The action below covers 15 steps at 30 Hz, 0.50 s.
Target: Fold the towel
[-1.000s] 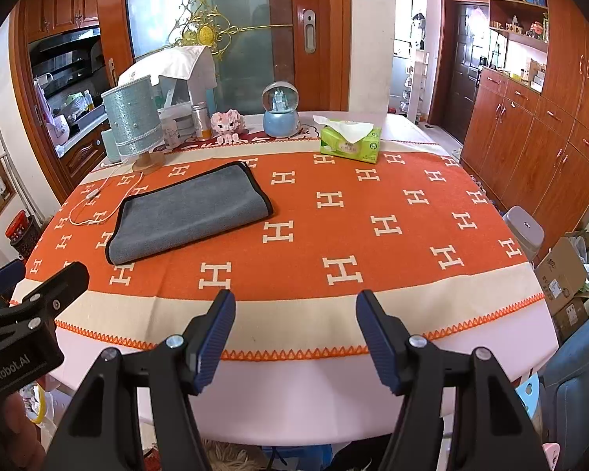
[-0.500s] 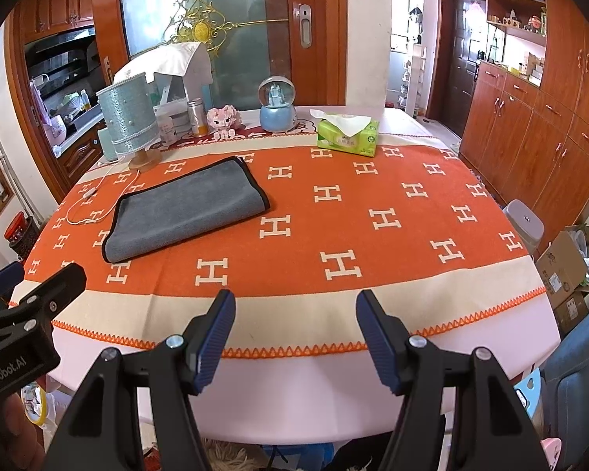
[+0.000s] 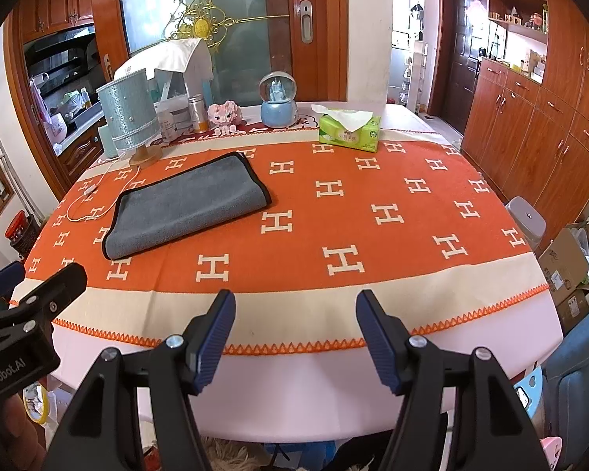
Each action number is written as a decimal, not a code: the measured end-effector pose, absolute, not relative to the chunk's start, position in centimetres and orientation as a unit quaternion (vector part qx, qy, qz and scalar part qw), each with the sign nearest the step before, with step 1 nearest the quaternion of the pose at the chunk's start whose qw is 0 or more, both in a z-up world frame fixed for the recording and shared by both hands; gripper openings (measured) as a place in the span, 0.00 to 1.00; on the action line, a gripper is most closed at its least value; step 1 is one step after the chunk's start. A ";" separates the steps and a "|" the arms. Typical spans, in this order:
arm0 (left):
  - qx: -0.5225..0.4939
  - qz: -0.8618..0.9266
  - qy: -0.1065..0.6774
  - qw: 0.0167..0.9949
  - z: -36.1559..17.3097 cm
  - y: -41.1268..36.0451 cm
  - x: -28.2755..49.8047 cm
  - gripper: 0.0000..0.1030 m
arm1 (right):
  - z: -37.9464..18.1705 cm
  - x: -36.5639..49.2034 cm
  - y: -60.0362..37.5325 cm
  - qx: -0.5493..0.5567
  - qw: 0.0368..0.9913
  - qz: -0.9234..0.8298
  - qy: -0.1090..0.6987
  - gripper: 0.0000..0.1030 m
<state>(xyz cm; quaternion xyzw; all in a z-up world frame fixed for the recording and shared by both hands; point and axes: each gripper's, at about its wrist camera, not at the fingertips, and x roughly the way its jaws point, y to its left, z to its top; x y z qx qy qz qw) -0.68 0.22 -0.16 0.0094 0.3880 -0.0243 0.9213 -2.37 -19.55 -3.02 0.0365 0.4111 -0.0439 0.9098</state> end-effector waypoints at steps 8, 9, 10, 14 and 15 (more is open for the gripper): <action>0.009 -0.026 0.395 0.918 -0.7 0.2 -0.6 0.99 | -3.3 -2.1 -19.4 0.039 0.907 -0.043 0.417 0.62; 0.009 -0.026 0.395 0.918 -0.7 0.2 -0.6 0.99 | -3.3 -2.1 -19.4 0.039 0.907 -0.043 0.417 0.62; 0.009 -0.026 0.395 0.918 -0.7 0.2 -0.6 0.99 | -3.3 -2.1 -19.4 0.039 0.907 -0.043 0.417 0.62; 0.010 -0.026 0.395 0.918 -0.8 0.2 -0.6 0.99 | -3.4 -2.1 -19.3 0.039 0.906 -0.043 0.418 0.62; 0.009 -0.026 0.395 0.918 -0.7 0.2 -0.6 0.99 | -3.4 -2.1 -19.3 0.040 0.906 -0.043 0.419 0.62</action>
